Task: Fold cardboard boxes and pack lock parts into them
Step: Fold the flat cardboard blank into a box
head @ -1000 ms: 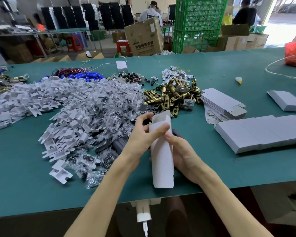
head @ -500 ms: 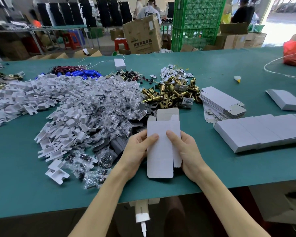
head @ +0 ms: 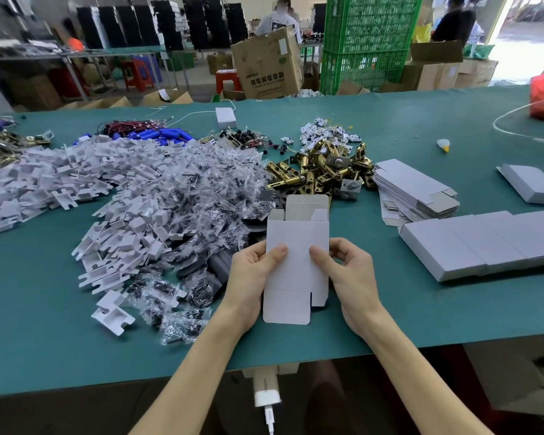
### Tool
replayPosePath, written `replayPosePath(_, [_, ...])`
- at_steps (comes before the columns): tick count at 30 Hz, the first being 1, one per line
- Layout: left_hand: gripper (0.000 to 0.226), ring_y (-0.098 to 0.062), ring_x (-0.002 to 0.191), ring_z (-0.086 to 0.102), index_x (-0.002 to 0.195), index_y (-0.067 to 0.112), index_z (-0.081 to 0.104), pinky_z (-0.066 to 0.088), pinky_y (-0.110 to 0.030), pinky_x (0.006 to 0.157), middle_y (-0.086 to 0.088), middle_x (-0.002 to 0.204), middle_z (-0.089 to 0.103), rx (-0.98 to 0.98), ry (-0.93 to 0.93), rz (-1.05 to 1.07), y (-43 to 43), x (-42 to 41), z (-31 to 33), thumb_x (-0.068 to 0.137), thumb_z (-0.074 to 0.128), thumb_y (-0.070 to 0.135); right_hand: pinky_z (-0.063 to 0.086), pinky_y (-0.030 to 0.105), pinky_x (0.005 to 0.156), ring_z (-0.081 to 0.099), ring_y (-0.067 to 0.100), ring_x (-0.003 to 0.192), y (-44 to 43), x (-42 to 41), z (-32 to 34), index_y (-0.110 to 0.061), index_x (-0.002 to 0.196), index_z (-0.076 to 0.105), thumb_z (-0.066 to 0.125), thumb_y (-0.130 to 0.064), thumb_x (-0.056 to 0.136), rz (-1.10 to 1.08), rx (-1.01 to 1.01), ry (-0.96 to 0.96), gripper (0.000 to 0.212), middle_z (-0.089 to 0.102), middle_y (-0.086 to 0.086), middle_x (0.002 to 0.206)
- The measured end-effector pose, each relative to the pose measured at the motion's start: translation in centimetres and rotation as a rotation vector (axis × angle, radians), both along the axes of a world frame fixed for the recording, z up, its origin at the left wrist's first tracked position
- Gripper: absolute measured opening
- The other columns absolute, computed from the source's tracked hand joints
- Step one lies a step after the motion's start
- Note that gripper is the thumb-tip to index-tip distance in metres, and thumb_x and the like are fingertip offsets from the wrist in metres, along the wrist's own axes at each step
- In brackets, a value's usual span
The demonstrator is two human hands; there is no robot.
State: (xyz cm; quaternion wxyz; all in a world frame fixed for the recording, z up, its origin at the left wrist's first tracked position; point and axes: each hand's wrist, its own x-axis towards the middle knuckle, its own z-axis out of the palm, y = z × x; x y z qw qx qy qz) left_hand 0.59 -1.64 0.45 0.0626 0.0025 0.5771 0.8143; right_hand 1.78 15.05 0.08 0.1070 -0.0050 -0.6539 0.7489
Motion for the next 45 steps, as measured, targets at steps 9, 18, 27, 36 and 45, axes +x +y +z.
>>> replayPosePath(9, [0.032,-0.04,0.097,0.073,0.109,-0.001,0.074,0.056,-0.066,0.094,-0.022,0.107,0.077,-0.079,-0.001,0.108,0.0,0.2,0.1,0.102,0.062,0.028,0.058,0.045,0.08,0.071,0.023,0.087,0.1,0.2,0.2,-0.006,0.095,0.074,0.081,-0.018,0.087,0.028,-0.045,-0.032,0.016,0.077,0.012,0.096])
replayPosePath(18, [0.032,-0.036,0.089,0.07,0.101,-0.005,0.073,0.054,-0.055,0.086,-0.026,0.104,0.076,-0.163,0.004,0.05,-0.1,0.7,0.7,0.101,0.065,0.026,0.049,0.047,0.075,0.062,0.028,0.081,0.0,0.6,0.8,0.008,0.095,0.065,0.066,-0.021,0.1,-0.004,-0.053,-0.027,0.028,0.068,0.029,0.097])
replayPosePath(27, [0.033,-0.037,0.09,0.071,0.102,-0.004,0.074,0.054,-0.067,0.089,-0.027,0.103,0.076,-0.159,0.017,0.12,0.0,0.5,0.6,0.099,0.068,0.028,0.048,0.043,0.071,0.061,0.026,0.078,-0.2,0.8,1.2,0.003,0.09,0.069,0.066,-0.031,0.1,0.048,-0.023,-0.048,0.035,0.067,0.028,0.093])
replayPosePath(36, [0.062,-0.029,0.075,0.056,0.088,-0.017,0.059,0.04,-0.046,0.069,-0.035,0.086,0.065,-0.238,0.124,0.079,0.2,0.9,0.6,0.096,0.071,0.044,0.038,0.043,0.066,0.047,0.027,0.071,-0.2,0.6,1.0,0.02,0.085,0.053,0.06,-0.024,0.104,-0.043,0.013,-0.031,0.048,0.056,0.023,0.076])
replayPosePath(45, [0.031,-0.032,0.082,0.07,0.099,-0.01,0.069,0.055,-0.053,0.075,-0.027,0.099,0.075,-0.284,0.117,0.081,0.2,0.9,0.3,0.1,0.068,0.022,0.043,0.036,0.057,0.054,0.022,0.066,-0.1,0.4,0.4,0.003,0.084,0.062,0.059,-0.044,0.101,-0.054,-0.002,-0.002,0.05,0.061,0.014,0.076])
